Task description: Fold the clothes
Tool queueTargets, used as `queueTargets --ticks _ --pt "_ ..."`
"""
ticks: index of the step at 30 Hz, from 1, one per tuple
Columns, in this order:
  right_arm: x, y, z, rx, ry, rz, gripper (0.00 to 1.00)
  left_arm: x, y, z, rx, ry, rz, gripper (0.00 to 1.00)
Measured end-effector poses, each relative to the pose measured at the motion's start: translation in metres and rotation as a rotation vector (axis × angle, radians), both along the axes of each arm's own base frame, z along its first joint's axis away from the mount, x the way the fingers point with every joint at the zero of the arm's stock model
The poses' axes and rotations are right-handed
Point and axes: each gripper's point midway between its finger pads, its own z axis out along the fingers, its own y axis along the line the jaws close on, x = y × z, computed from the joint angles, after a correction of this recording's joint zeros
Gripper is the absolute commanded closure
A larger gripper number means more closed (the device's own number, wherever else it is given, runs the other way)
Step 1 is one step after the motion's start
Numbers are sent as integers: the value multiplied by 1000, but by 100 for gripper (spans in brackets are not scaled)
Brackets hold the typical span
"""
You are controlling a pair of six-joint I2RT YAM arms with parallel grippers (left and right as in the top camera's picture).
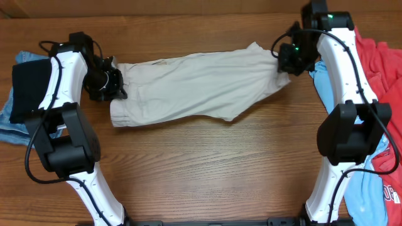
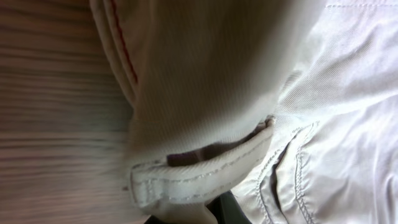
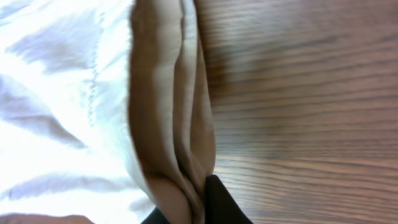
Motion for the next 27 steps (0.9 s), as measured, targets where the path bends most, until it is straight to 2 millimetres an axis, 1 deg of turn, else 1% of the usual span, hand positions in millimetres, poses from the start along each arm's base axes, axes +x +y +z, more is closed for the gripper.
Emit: queueTargets --ticks 2,4,6,8,9,10,11,13,16,18,19,21,22,23,24,26,27 --pt "-3 13 2 -8 -2 33 88 -1 8 1 28 -1 6 96" --pt "-7 19 0 -17 15 50 88 -2 14 2 54 1 9 96" --pt "-14 18 -1 -26 41 54 88 -3 18 2 75 4 8 96" --pt "-21 13 -2 -45 72 48 88 -4 20 1 87 7 8 96" --pt "-24 11 -3 -51 86 47 83 -4 21 1 89 8 8 96" --pt "-29 7 -3 -60 107 42 70 -4 21 1 89 8 7 96" --pt "-31 4 -4 -70 117 43 65 -4 21 1 90 8 7 96" --pt "-40 -12 -4 -102 157 15 61 -4 24 1 110 11 8 96" --pt "-44 -50 -5 -142 183 -57 64 -6 31 0 141 18 11 96" --pt "-45 -63 -5 -151 187 -84 68 -6 33 0 147 19 12 96" --pt "-44 -65 -5 -150 186 -91 69 -6 33 -1 149 20 13 96" --pt "-41 -60 -5 -133 173 -74 72 -7 34 -1 152 20 13 96" --pt "-38 -52 -5 -115 159 -51 75 -7 35 -1 155 21 13 96" --pt "-32 -38 -4 -92 130 -12 81 -7 35 -1 156 21 13 96" --pt "-27 -26 -4 -75 105 16 85 -6 35 0 156 20 13 96" --pt "-11 7 -1 -35 22 90 89 -6 35 1 157 17 13 96" --pt "-3 32 1 -4 -25 144 90 -6 35 2 158 13 14 96"
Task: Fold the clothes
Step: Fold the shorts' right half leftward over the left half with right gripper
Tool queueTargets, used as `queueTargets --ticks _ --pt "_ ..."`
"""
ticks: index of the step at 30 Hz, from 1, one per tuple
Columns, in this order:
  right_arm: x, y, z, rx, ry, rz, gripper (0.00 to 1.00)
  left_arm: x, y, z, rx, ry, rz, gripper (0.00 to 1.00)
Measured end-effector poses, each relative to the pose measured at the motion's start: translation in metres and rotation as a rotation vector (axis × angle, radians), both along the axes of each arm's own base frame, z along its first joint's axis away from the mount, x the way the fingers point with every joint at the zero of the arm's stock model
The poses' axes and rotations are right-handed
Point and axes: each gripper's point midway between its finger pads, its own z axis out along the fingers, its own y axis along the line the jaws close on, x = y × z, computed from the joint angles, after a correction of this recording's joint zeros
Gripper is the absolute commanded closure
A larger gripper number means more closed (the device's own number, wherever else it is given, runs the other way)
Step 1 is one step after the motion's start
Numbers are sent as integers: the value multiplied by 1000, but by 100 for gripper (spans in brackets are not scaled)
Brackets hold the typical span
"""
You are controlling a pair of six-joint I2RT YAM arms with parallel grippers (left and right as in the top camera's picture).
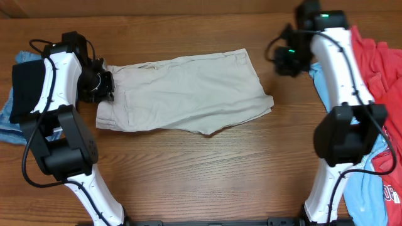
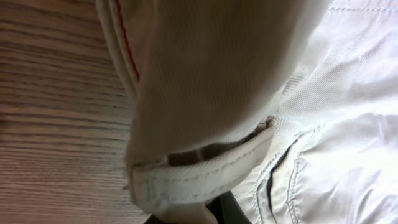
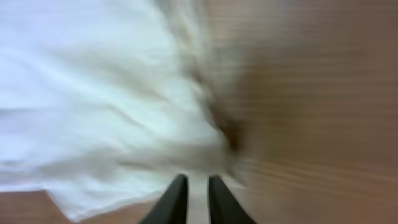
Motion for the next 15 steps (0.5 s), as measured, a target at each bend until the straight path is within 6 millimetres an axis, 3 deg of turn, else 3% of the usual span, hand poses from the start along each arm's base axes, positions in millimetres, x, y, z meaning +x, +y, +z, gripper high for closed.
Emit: queueTargets --ticks 1,2,8,15 --pt "5 17 2 25 -30 30 92 0 0 2 2 -6 0 96" --pt "11 51 7 74 -85 96 93 1 1 7 7 -18 0 96" --pt "8 166 16 217 -214 270 93 8 3 41 34 -115 0 96" --pt "-22 247 -21 289 -246 400 93 6 0 60 30 -154 0 96"
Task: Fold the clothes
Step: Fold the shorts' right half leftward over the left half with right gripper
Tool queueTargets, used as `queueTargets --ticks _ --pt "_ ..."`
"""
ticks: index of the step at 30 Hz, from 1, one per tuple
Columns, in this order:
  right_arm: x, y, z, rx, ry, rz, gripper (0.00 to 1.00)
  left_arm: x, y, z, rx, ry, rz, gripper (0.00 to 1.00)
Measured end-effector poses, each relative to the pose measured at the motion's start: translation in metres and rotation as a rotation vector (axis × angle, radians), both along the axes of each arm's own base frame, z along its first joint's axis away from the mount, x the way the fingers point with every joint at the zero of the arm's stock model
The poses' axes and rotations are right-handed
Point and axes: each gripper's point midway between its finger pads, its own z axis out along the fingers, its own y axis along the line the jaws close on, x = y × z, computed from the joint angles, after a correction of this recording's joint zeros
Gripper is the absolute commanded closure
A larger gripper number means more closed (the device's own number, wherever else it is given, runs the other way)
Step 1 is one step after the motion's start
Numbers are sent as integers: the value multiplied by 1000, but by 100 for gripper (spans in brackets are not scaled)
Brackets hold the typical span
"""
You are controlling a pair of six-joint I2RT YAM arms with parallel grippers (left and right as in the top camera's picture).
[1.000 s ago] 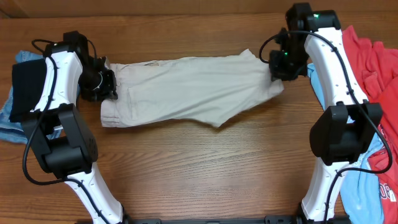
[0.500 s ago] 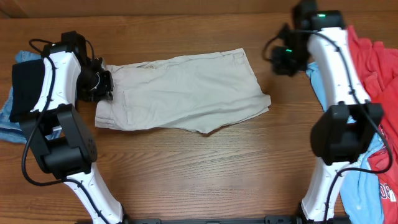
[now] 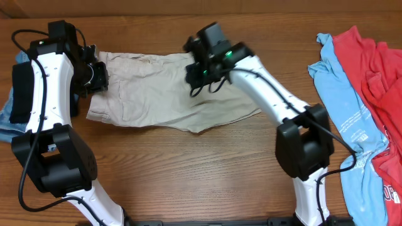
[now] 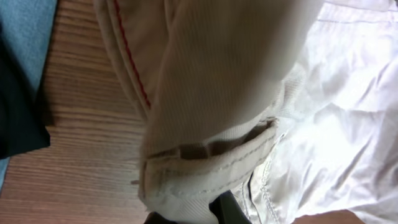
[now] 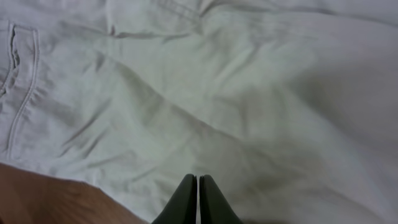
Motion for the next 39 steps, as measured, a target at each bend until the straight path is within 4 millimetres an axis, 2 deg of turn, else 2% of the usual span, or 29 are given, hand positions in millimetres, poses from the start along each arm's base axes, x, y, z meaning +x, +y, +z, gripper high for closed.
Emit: queueTargets --ticks 1,4,6,10,12,18,23,27,30,33,39 --pt "-1 3 -2 3 1 4 93 -1 -1 1 -3 0 -1 96" --pt "-12 32 -29 17 9 54 93 -4 -3 3 -13 9 -2 96" --pt "-13 40 -47 13 20 66 93 -6 -4 3 -16 16 -2 96" --pt "-16 42 -90 -16 73 70 93 -10 -5 3 -21 28 -2 96" --pt "-20 41 -105 -26 104 72 93 -10 -5 4 -22 28 -2 96" --pt "-38 49 -106 41 196 118 92 2 -17 19 -96 -35 -15 96" --pt "-64 81 -104 59 186 197 90 18 -45 46 -244 -130 -58 96" --pt "-76 100 -104 72 181 215 87 11 -65 51 -313 -106 -84 96" --pt "-71 104 -102 92 171 197 83 2 -79 52 -344 -65 -101 96" --pt "-64 102 -101 109 176 174 82 -9 -83 51 -360 -19 -96 96" --pt "-38 81 -101 120 175 101 81 -32 -83 49 -356 80 -77 96"
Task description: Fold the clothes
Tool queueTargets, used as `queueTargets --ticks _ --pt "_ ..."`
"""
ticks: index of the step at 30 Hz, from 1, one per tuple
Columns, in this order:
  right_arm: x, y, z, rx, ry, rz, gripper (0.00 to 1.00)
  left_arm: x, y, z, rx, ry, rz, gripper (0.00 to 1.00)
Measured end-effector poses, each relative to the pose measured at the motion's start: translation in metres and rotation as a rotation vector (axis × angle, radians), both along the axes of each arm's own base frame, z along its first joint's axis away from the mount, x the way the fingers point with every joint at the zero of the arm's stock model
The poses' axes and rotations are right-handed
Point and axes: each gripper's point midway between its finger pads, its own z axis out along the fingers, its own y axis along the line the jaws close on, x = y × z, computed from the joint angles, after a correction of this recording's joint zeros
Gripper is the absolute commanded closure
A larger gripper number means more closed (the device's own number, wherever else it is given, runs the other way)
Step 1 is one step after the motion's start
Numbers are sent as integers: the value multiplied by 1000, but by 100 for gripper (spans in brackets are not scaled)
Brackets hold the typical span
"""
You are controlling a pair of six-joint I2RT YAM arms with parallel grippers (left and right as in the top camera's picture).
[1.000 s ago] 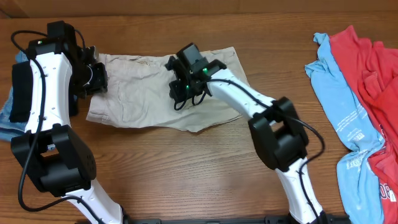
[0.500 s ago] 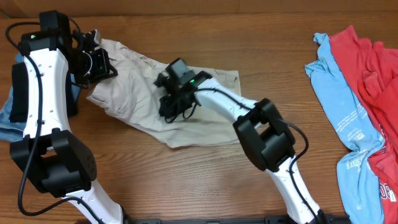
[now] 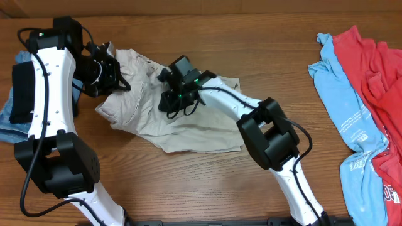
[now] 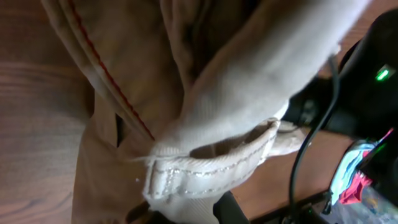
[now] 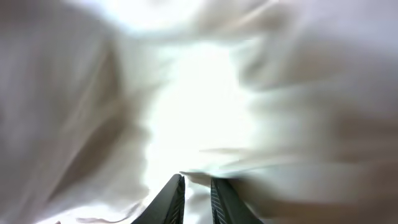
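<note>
Crumpled beige shorts point(image 3: 188, 125) lie at the upper left of the table in the overhead view. My left gripper point(image 3: 108, 74) is shut on the waistband point(image 4: 211, 174) and holds it raised and turned over toward the middle; its jaws point(image 4: 186, 214) barely show under the cloth. On the middle of the shorts, my right gripper point(image 3: 171, 100) points down into the fabric. In the blurred right wrist view its fingers point(image 5: 196, 186) stand slightly apart with a fold of the beige cloth point(image 5: 249, 168) between them.
A light blue shirt point(image 3: 342, 119) and a red shirt point(image 3: 377, 69) lie heaped at the right edge. A dark garment point(image 3: 25, 88) on blue denim point(image 3: 9, 122) lies at the far left. My right arm point(image 3: 251, 110) reaches across the table's middle.
The left gripper has carried the waistband right and turned it over, bunching the shorts. The right gripper has moved left and down on the shorts; its fingers, then pressed together, now have cloth between them.
Both grippers held the shorts stretched between them, left on the waistband, right on the leg hems. Then the right had let go and the shorts lay flat. It was then shut over the middle of the shorts, and now the left has folded the waistband over.
</note>
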Motion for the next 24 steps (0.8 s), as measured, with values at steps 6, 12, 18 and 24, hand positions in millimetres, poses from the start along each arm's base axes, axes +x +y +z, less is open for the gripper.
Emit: queueTargets --ticks 6,12,18,24 --pt "10 -8 0 2 1 -27 78 -15 -4 1 -21 63 -6 96" --pt "9 -11 0 -4 17 -31 77 -6 6 16 -15 3 7 96" --pt "27 -4 8 30 -45 -77 73 10 37 57 18 -128 75 96" --pt "40 1 13 55 -65 -137 69 8 41 64 50 -133 77 96"
